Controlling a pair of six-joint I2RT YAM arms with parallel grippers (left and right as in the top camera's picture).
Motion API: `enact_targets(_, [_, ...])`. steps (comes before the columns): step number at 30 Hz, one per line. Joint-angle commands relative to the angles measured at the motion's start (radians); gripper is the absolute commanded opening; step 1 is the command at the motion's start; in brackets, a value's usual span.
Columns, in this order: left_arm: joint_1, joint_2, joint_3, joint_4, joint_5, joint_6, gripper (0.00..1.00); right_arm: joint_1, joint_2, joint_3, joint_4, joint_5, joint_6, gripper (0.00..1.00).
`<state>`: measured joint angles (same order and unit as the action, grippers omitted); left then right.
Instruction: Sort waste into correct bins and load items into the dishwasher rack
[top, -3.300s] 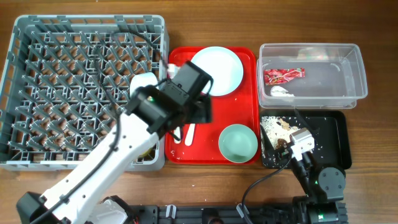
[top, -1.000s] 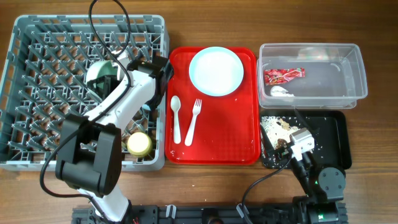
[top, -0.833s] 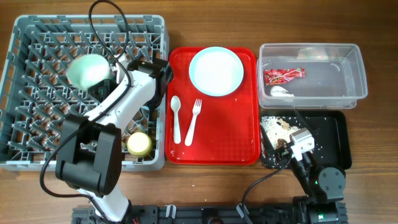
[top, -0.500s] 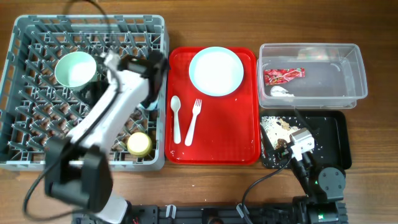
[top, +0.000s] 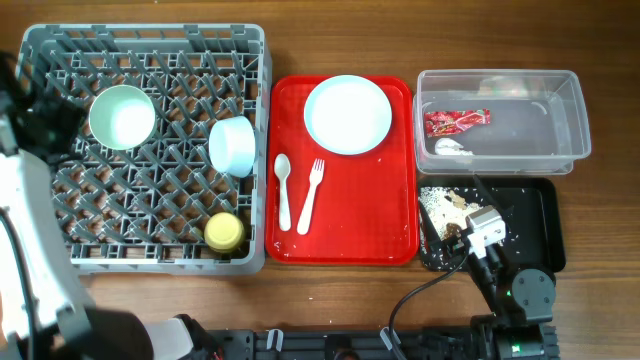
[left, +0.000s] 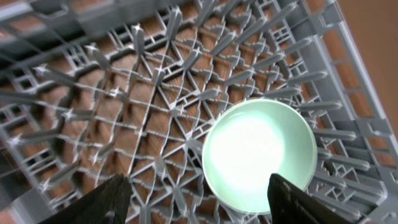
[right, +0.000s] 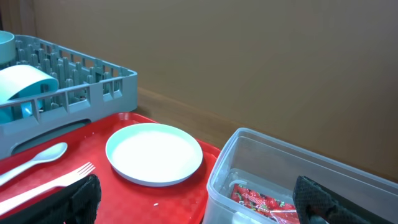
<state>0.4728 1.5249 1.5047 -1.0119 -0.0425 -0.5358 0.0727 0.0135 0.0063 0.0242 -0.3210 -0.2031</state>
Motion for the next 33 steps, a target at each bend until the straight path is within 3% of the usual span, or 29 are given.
enact_targets(1, [0.024, 0.11, 0.003, 0.035, 0.168, 0.127, 0.7, -0.006, -0.006, -0.001, 0.005, -0.016, -0.006, 1.0])
enact_targets(6, [0.024, 0.238, 0.003, 0.077, 0.164, 0.198, 0.57, -0.006, -0.006, -0.001, 0.005, -0.016, -0.007, 1.0])
enact_targets(8, [0.025, 0.268, 0.003, 0.074, 0.153, 0.208, 0.46, -0.006, -0.006, -0.001, 0.005, -0.016, -0.006, 1.0])
enact_targets(12, [0.025, 0.298, 0.002, 0.077, 0.139, 0.245, 0.42, -0.006, -0.006, -0.001, 0.005, -0.016, -0.007, 1.0])
enact_targets(16, [0.024, 0.303, 0.002, 0.08, 0.139, 0.245, 0.31, -0.006, -0.006, -0.001, 0.005, -0.016, -0.006, 1.0])
enact_targets(21, [0.023, 0.304, -0.034, 0.084, 0.139, 0.244, 0.28, -0.006, -0.006, -0.001, 0.005, -0.016, -0.006, 1.0])
enact_targets(25, [0.022, 0.304, -0.049, 0.085, 0.14, 0.244, 0.04, -0.006, -0.006, -0.001, 0.005, -0.016, -0.006, 1.0])
enact_targets(29, [0.017, 0.265, -0.013, 0.018, 0.091, 0.212, 0.04, -0.006, -0.006, -0.001, 0.005, -0.016, -0.006, 1.0])
enact_targets(33, [-0.067, 0.111, 0.087, -0.079, -0.115, 0.184, 0.04, -0.006, -0.006, -0.001, 0.005, -0.016, -0.007, 1.0])
